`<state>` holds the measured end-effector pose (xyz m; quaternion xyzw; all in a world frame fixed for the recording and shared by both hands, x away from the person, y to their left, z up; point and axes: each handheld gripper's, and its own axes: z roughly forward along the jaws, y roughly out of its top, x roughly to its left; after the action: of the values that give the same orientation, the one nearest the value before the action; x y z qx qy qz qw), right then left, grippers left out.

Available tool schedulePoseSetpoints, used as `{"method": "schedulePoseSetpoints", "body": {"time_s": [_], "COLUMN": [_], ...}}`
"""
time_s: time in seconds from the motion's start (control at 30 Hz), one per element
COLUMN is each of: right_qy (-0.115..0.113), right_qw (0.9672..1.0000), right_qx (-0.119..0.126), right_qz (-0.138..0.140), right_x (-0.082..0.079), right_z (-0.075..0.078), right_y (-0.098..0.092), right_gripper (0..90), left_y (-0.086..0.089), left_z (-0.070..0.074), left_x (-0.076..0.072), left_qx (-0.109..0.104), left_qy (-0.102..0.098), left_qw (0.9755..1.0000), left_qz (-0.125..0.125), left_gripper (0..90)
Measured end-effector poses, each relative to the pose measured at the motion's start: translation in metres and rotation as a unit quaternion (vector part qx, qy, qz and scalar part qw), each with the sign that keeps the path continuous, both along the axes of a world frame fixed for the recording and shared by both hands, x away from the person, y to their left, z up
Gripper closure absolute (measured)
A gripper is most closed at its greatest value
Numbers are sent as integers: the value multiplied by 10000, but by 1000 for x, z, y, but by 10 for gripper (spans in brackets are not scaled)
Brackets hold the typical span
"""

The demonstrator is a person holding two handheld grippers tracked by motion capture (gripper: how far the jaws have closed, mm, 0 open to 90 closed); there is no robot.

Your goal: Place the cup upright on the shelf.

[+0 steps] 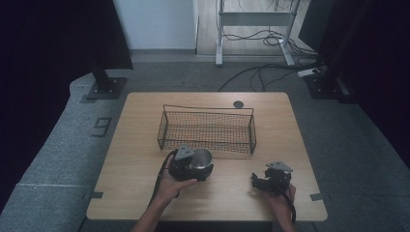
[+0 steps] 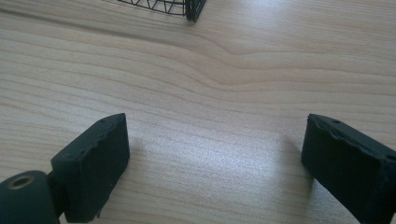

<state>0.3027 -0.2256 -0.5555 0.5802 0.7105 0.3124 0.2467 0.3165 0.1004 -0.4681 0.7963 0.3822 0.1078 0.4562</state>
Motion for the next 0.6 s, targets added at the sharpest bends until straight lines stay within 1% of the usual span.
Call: {"method": "schedulePoseSetpoints", "body": {"time_s": [0.27,0.43,0.6], "right_qy": [1,1,1], "right_qw": [10000,10000,10000], "right_qx": [1,1,2], "right_qz": [0,1,0], "right_x": [0,0,0], "right_z": [0,0,0], "right_y": [0,0,0], "right_gripper": [76,76,76], "left_y": [1,1,0], "left_z": [6,12,16], "left_x": [1,3,5], "left_qx": [5,8,1], "left_qy": [-56,-117,-126], "left_qw": [10000,9999,9999], "left_qz": [12,-22,-31], "left_gripper": [135,135,136]}}
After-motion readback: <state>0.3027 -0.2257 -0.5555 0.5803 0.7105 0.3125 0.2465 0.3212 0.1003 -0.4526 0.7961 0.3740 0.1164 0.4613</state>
